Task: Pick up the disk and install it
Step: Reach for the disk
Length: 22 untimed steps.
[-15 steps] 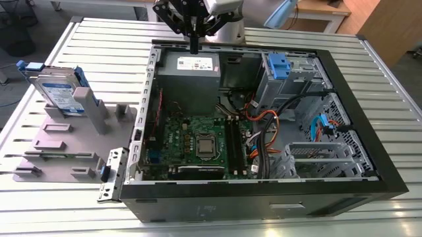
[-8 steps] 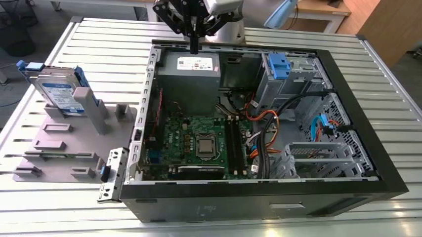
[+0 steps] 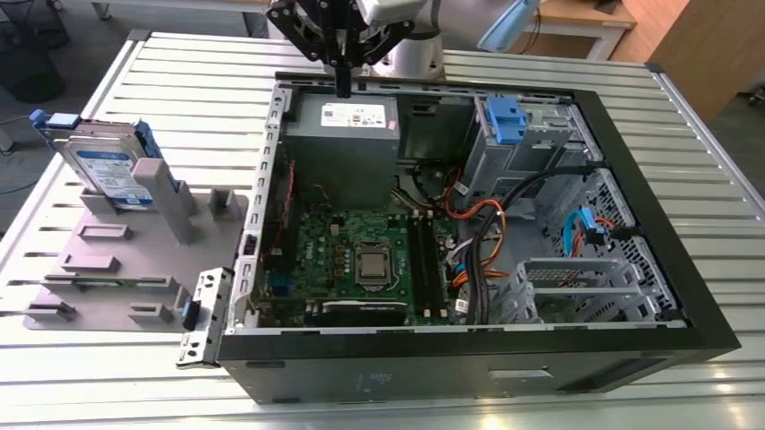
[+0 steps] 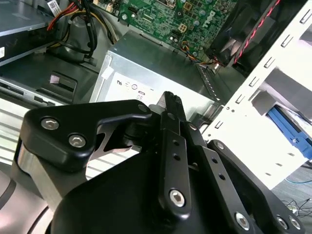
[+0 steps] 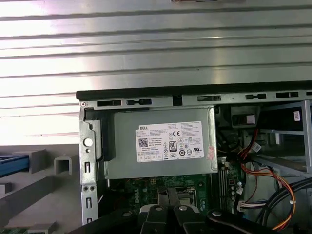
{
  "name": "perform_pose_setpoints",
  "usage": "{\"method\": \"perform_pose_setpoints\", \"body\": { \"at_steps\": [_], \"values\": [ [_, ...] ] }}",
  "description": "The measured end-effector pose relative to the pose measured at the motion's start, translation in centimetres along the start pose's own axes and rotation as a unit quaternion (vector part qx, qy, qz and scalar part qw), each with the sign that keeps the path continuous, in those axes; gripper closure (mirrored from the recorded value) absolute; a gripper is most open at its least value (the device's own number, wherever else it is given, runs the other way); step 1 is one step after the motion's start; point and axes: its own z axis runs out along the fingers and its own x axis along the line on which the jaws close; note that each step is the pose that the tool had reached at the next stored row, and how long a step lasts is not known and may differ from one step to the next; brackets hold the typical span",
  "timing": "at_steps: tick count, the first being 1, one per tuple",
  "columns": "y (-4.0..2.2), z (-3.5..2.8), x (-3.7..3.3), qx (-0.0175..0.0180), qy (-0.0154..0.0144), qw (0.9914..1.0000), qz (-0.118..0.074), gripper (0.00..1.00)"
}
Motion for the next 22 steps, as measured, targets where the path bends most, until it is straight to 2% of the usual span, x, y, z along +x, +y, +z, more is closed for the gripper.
{"method": "perform_pose_setpoints", "body": {
  "at_steps": [8,22],
  "values": [
    [-0.05,-0.02,0.68,0.0000,0.0000,1.00000,0.000,0.89],
    [-0.07,-0.01,0.96,0.0000,0.0000,1.00000,0.000,0.89]
  ]
}}
